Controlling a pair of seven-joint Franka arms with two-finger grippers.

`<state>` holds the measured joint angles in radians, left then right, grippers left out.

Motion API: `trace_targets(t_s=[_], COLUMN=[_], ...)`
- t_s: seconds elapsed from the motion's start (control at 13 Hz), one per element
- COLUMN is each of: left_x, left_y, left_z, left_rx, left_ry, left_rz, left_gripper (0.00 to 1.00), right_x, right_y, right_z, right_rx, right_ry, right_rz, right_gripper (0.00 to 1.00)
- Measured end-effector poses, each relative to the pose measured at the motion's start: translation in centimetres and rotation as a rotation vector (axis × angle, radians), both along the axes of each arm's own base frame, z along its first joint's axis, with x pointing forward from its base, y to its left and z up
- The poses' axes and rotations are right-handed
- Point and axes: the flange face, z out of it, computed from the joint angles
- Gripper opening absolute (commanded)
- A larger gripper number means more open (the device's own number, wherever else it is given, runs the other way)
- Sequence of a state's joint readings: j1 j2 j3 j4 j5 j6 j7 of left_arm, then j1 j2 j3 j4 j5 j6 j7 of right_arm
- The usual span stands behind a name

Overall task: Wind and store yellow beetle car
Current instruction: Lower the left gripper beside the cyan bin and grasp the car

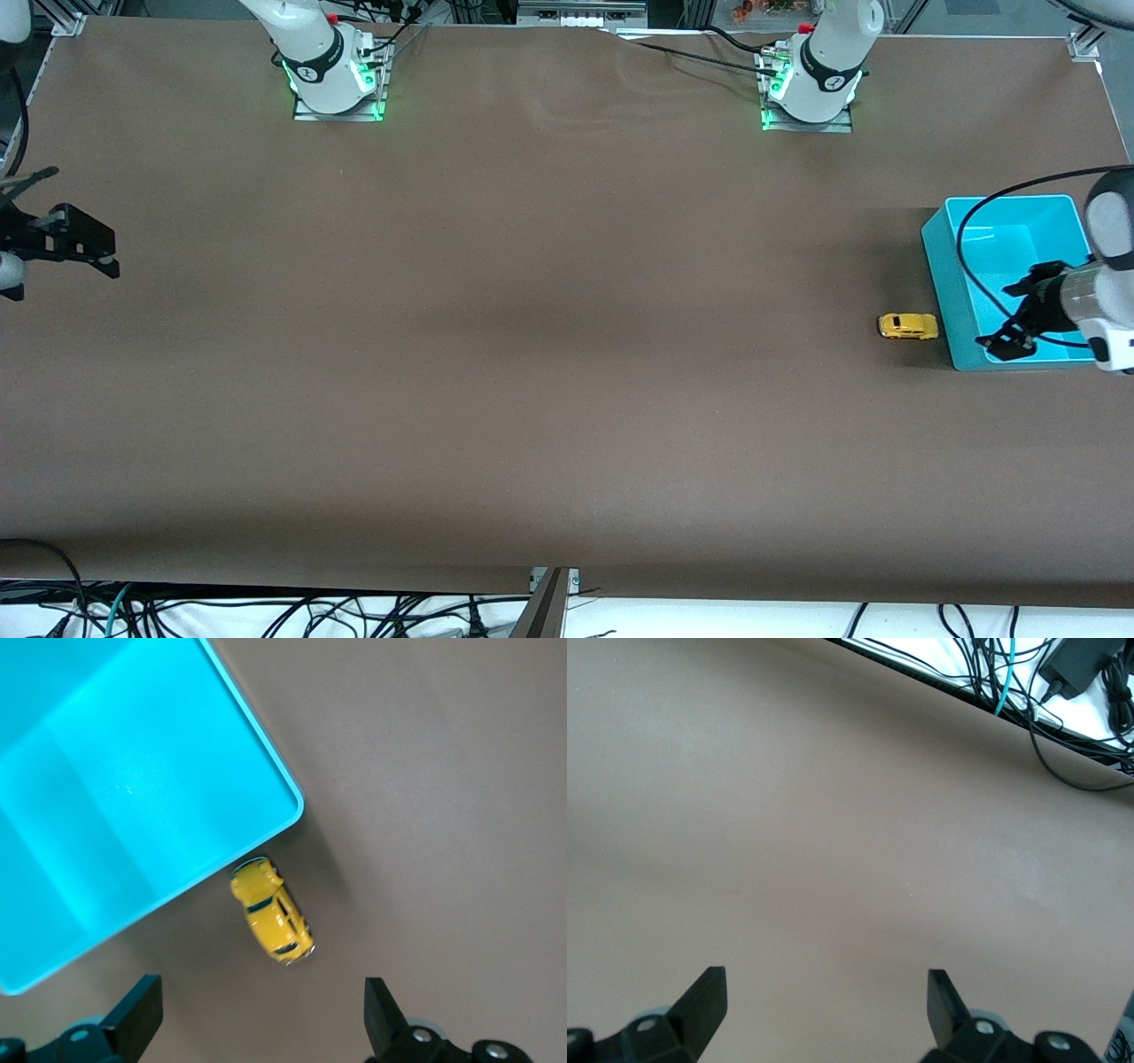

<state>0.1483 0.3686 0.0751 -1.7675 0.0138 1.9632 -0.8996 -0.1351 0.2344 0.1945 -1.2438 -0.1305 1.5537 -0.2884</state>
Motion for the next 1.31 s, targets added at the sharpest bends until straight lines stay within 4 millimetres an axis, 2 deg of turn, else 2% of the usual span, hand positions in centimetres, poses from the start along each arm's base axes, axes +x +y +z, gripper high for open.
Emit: trace_targets(t_s=[0.15, 0.31, 0.54, 0.77, 1.08, 1.31], left_x=[0.0, -0.1, -1.3, -2.9, -6.1, -6.3], left_y=[-0.4, -0.8, -1.9, -2.5, -3.1, -2.9], left_z=[-3.4, -5.8, -9.1, -11.3, -15.2, -15.3], left_rx=[0.02, 0.033, 0.045, 0.048, 0.053, 0.058], left_ry=[-0.017, -0.047, -0.101, -0.08, -0.118, -0.131], left_rz=[0.081, 0.144, 0.224, 0.26, 0.303, 0.332], left_gripper=[1.0, 1.0, 1.0, 1.0, 1.0, 0.97], right_x=[-1.5, -2.4, -2.9, -3.1, -3.3, -4.2], right_y=[0.1, -0.3, -2.2, -3.6, -4.0, -4.2], right_z=[0.5, 0.2, -0.5, -1.5, -2.4, -2.8], right_rx=[-0.014, -0.004, 0.05, 0.052, 0.05, 0.05], right_ry=[0.025, 0.054, 0.101, 0.135, 0.162, 0.181], right_rz=[-0.023, -0.1, -0.169, -0.211, -0.23, -0.236], right_gripper=[1.0, 1.0, 1.0, 1.0, 1.0, 1.0])
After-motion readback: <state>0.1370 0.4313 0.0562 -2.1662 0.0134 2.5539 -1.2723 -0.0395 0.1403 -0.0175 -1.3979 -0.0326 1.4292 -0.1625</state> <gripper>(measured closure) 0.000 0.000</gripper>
